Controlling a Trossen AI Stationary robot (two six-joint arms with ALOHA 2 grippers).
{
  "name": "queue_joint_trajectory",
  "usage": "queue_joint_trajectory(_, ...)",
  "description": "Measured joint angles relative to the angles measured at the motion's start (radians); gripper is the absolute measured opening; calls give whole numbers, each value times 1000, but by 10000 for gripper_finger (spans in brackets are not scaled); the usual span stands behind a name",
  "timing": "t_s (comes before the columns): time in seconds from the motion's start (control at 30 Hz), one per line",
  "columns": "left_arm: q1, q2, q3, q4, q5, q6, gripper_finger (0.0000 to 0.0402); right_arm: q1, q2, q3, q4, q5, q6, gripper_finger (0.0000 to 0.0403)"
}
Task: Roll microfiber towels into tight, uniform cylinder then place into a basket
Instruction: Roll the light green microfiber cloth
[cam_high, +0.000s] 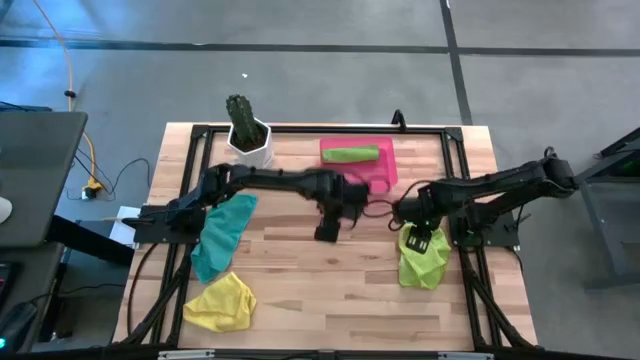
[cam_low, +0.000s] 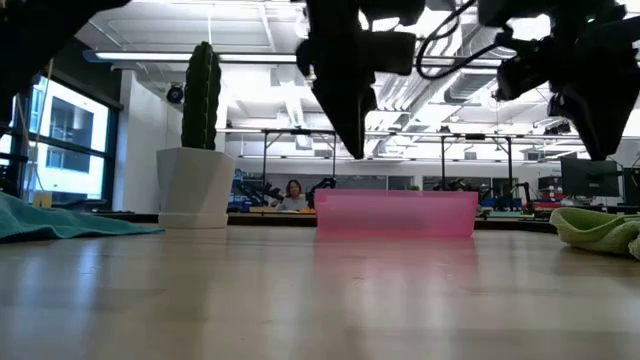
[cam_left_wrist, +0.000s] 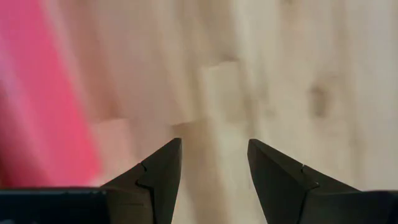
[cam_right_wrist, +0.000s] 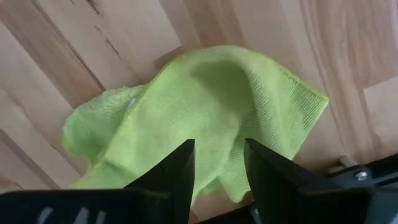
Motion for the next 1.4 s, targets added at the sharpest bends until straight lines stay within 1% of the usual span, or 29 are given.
queue_joint_trajectory(0.13, -101, 1, -1, -20, -39, -102, 175, 72, 8, 0, 14, 5, 98, 130)
queue_joint_trajectory(0.37, -236, 2, -1, -76, -49, -206, 175, 177, 80, 0, 30, 1, 234, 130)
queue_joint_trajectory(0.53, -314, 2, -1, -84, -53, -296, 175, 241, 170, 0, 80, -5, 285, 130)
queue_joint_trajectory(0.67, -354, 2, -1, -89, -77, -389, 175, 281, 236, 0, 131, -5, 303, 130)
queue_joint_trajectory(0.87, -421, 2, -1, -91, -89, -550, 175, 341, 299, -1, 160, -6, 340, 130)
queue_joint_trajectory(1.0, -475, 2, -1, -52, -87, -652, 175, 373, 338, -1, 217, 6, 339, 131)
queue_joint_trajectory(1.13, -537, 3, -1, 9, -117, -717, 175, 382, 398, -1, 333, 55, 294, 131)
queue_joint_trajectory(1.23, -585, 3, -1, 49, -171, -764, 175, 381, 448, 2, 426, 71, 237, 131)
queue_joint_trajectory(1.4, -653, 3, 0, 52, -306, -849, 175, 360, 491, 6, 652, 132, 131, 131)
